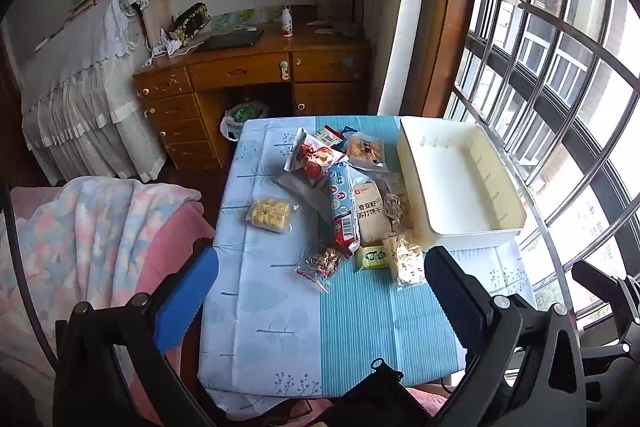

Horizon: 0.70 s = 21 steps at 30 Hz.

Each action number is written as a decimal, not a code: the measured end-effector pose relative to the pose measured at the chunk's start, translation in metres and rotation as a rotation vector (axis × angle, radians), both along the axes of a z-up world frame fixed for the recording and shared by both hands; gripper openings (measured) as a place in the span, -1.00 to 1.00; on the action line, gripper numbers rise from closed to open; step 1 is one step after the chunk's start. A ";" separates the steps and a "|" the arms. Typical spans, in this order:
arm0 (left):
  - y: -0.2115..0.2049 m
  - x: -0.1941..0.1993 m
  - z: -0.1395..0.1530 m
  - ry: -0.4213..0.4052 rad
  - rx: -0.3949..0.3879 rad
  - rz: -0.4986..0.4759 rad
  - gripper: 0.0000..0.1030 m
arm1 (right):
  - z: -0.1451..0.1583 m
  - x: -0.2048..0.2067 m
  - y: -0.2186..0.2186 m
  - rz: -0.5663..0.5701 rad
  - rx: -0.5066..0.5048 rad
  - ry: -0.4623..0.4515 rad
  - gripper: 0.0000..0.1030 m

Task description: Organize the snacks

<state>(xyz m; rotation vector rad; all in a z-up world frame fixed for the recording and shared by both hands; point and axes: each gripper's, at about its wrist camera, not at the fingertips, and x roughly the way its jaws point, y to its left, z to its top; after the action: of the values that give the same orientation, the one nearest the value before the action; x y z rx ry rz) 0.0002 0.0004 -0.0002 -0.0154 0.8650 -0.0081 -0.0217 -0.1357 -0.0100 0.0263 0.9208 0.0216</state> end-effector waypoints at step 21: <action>0.004 0.000 -0.004 0.004 -0.001 0.012 0.99 | -0.004 0.001 0.003 -0.003 0.006 0.003 1.00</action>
<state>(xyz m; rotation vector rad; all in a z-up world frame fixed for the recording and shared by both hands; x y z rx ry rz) 0.0004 0.0041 -0.0040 -0.0211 0.8693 0.0025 -0.0203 -0.1330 -0.0137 0.0331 0.9235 0.0214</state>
